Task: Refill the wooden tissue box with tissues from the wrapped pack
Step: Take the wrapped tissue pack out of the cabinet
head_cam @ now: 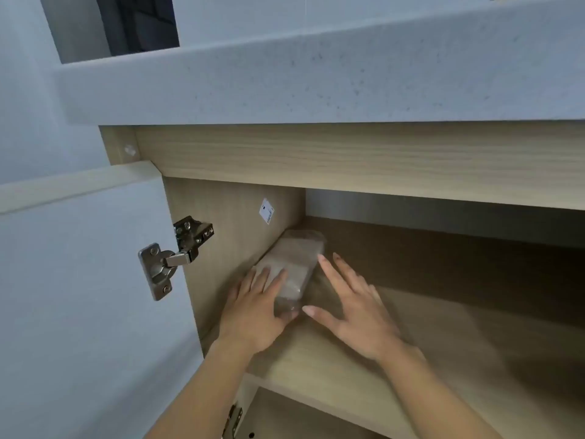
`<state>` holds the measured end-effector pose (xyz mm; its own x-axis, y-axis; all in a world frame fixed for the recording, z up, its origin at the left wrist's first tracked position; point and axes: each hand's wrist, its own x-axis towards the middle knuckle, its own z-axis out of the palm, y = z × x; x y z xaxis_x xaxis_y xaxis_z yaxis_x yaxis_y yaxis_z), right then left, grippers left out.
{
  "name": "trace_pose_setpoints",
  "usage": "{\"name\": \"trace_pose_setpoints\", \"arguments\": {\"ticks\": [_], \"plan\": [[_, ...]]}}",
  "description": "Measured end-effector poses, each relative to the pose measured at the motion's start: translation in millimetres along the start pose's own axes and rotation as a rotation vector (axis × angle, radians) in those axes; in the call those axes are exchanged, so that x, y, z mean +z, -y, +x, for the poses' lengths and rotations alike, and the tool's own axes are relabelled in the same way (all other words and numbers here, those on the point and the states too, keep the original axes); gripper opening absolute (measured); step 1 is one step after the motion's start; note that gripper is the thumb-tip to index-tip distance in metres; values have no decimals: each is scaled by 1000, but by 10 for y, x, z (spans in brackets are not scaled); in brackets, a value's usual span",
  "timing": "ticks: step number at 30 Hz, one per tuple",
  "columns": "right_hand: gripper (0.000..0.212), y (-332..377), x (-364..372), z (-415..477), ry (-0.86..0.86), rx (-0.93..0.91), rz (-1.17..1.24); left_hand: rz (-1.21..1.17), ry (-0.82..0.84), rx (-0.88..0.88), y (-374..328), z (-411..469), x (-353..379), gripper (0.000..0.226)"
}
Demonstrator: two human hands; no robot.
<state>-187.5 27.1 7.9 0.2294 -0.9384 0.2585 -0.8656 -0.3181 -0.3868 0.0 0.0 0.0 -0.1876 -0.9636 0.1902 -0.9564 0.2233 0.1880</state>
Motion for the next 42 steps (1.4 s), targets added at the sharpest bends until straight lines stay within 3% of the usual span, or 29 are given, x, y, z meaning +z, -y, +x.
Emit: {"name": "trace_pose_setpoints", "arguments": {"ticks": [3, 6, 12, 21, 28, 38, 42], "plan": [[75, -2, 86, 68, 23, 22, 22, 115, 98, 42, 68, 59, 88, 69], [83, -51, 231, 107, 33, 60, 89, 168, 48, 22, 47, 80, 153, 60], [87, -70, 328, 149, -14, 198, 438, 65, -50, -44, -77, 73, 210, 50], [94, -116, 261, 295, -157, 609, 1171, -51, -167, -63, -414, -274, 145, 47], [57, -113, 93, 282, -9, 744, 1738, -69, -372, 143, -672, -527, 89, 39], [41, -140, 37, 115, -22, 873, 1661, -21, -260, 303, -640, -745, 144, 45], [42, -147, -1, 27, 14, 837, 1650, -186, -130, 409, -621, -799, 25, 59]]}}
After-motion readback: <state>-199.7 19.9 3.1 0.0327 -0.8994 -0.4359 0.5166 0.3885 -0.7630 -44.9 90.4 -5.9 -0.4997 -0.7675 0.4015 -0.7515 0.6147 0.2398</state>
